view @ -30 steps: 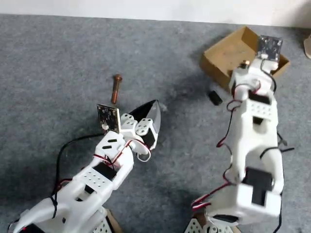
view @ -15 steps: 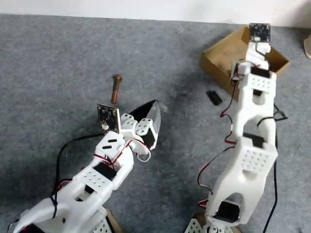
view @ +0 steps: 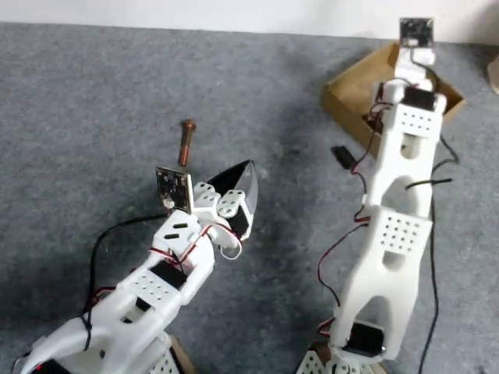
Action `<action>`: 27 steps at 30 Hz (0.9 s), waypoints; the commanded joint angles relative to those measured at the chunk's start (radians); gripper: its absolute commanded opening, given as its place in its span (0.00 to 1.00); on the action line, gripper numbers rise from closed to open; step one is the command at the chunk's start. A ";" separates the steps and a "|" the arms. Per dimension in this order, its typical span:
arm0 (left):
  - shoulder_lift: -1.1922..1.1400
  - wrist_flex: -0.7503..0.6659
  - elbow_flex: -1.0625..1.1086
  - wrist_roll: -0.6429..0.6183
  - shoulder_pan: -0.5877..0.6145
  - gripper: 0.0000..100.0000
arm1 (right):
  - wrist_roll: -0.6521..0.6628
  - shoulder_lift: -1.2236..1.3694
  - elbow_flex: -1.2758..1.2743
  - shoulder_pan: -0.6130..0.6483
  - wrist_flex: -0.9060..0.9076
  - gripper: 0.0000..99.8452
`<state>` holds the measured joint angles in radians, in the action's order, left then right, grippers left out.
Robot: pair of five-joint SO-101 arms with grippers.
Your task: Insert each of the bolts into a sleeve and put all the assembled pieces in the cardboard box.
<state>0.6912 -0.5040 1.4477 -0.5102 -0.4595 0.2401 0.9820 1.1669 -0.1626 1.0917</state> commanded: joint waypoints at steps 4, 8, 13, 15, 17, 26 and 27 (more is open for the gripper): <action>0.001 0.003 -0.005 0.008 0.012 0.02 | 0.008 0.033 0.226 0.047 0.197 0.18; 0.001 0.003 0.022 0.006 -0.016 0.02 | -0.127 0.065 0.374 0.047 0.320 0.18; 0.001 -0.002 0.025 0.006 -0.031 0.02 | -0.110 0.073 0.506 0.097 0.533 0.18; 0.001 -0.003 0.022 0.003 -0.028 0.02 | -0.064 0.074 0.526 0.119 0.596 0.18; 0.001 -0.003 0.022 0.005 -0.028 0.02 | -0.032 0.074 0.527 0.128 0.633 0.18; 0.001 -0.003 0.047 0.008 -0.016 0.02 | 0.106 0.077 0.512 0.104 0.671 0.18; 0.001 -0.003 0.047 0.008 -0.016 0.02 | 0.121 0.077 0.490 0.099 0.671 0.18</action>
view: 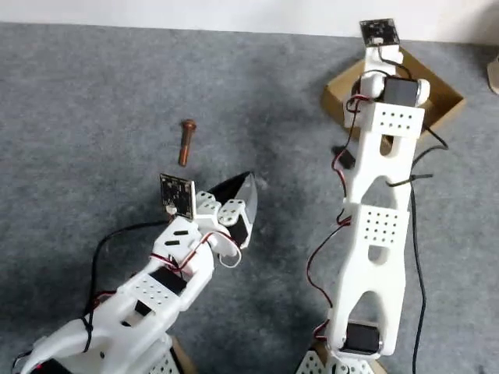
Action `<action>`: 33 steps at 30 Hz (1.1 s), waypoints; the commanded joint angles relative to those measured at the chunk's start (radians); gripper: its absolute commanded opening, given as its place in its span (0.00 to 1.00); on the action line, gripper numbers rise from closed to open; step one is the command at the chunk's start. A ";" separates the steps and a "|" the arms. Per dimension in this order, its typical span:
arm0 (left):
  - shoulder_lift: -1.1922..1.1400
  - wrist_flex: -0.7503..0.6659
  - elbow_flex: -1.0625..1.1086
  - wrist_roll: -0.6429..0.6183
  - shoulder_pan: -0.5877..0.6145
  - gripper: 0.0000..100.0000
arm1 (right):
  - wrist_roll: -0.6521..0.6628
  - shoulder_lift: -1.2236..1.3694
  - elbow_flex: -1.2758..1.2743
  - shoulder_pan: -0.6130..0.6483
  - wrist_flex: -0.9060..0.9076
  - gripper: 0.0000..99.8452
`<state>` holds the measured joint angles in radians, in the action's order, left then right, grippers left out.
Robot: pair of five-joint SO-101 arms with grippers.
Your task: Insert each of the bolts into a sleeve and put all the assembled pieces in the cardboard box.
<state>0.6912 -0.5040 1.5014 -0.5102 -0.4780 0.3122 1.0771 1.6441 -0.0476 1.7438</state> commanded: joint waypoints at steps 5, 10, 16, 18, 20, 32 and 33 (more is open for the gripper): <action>0.001 0.000 -0.005 0.008 0.002 0.02 | 0.129 -0.019 -0.130 -0.016 0.018 0.18; 0.001 0.002 -0.005 0.008 0.002 0.02 | 0.132 -0.019 -0.211 -0.015 0.018 0.18; 0.001 0.002 -0.007 0.008 0.004 0.02 | 0.132 -0.019 -0.295 -0.015 0.018 0.18; 0.001 0.002 -0.007 0.008 0.004 0.02 | 0.132 -0.019 -0.318 -0.015 0.016 0.18; 0.001 0.002 -0.007 0.008 0.004 0.02 | 0.132 -0.019 -0.348 -0.013 0.016 0.18; 0.001 0.002 -0.007 0.008 0.004 0.02 | 0.130 -0.019 -0.639 0.008 -0.134 0.18; 0.001 0.002 -0.007 0.008 0.004 0.02 | 0.130 -0.019 -0.656 0.008 -0.150 0.17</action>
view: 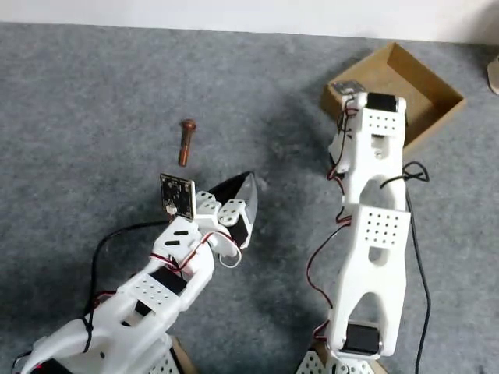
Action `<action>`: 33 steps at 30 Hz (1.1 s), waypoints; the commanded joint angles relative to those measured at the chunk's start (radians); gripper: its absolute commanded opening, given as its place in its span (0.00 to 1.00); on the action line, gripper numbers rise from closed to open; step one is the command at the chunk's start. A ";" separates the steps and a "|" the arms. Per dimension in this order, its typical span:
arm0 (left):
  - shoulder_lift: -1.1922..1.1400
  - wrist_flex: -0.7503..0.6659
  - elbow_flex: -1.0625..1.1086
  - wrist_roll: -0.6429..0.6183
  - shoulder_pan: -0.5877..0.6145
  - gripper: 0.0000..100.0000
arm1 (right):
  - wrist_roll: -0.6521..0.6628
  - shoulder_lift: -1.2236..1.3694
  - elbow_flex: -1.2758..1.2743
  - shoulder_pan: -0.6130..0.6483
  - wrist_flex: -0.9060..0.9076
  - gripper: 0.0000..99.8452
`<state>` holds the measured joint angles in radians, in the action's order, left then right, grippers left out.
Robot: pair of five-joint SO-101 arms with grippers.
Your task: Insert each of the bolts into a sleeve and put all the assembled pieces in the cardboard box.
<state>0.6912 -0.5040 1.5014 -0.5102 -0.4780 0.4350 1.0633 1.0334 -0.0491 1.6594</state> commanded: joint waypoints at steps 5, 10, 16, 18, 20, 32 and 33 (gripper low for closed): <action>0.001 0.002 -0.007 0.008 0.004 0.02 | 0.011 -0.005 -0.059 0.008 -0.093 0.12; 0.001 0.002 -0.007 0.008 0.004 0.02 | 0.112 -0.007 -0.059 0.021 -0.102 0.12; 0.001 0.002 -0.007 0.008 0.004 0.02 | 0.206 -0.015 -0.059 0.033 -0.108 0.12; 0.001 0.002 -0.007 0.008 0.004 0.02 | 0.232 -0.018 -0.056 0.038 -0.105 0.12; 0.001 0.002 -0.007 0.008 0.004 0.02 | 0.236 -0.018 -0.025 0.042 -0.104 0.12; 0.001 0.002 -0.008 0.008 0.004 0.02 | 0.235 -0.007 0.162 0.101 0.013 0.12; 0.001 0.002 -0.008 0.008 0.004 0.02 | 0.235 -0.007 0.165 0.107 0.027 0.12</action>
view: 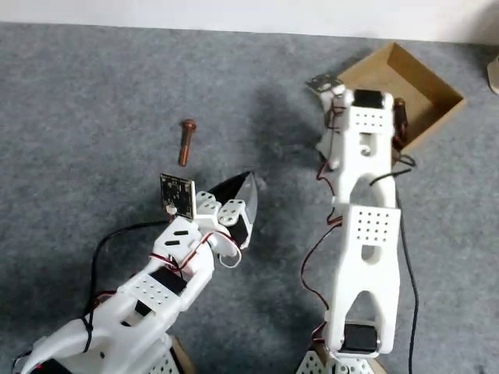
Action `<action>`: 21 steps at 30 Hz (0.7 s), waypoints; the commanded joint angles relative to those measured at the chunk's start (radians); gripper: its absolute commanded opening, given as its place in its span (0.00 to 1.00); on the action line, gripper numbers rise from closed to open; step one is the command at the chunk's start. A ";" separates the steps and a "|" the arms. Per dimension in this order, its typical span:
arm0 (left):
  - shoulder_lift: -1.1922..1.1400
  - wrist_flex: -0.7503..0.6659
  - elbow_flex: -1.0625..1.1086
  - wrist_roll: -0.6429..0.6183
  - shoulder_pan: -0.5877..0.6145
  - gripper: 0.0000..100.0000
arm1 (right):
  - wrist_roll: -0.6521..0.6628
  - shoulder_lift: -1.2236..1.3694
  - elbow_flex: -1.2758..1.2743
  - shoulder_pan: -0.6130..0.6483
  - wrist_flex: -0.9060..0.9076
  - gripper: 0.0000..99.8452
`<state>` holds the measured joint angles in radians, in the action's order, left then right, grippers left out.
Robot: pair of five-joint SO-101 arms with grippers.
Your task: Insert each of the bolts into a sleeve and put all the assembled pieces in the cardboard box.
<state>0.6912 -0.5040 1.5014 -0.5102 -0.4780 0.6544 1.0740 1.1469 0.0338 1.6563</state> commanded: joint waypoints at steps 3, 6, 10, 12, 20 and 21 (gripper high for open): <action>0.001 0.002 -0.008 0.008 0.004 0.02 | 0.015 -0.025 0.051 0.028 0.047 0.12; 0.001 0.002 -0.008 0.008 0.004 0.02 | 0.015 -0.016 0.051 0.027 0.039 0.12; 0.001 0.002 -0.008 0.008 0.004 0.02 | 0.015 -0.016 0.045 0.022 0.013 0.12; 0.001 0.002 -0.008 0.008 0.004 0.02 | 0.015 -0.016 0.045 0.015 -0.012 0.14; 0.001 0.002 -0.008 0.009 0.004 0.02 | 0.015 -0.016 0.044 0.012 -0.015 0.19; 0.001 0.002 -0.008 0.009 0.004 0.02 | 0.015 -0.016 0.042 0.010 -0.015 0.19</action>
<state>0.6912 -0.5040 1.5014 -0.5102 -0.4780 0.6529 1.0740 1.1485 0.0491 1.6533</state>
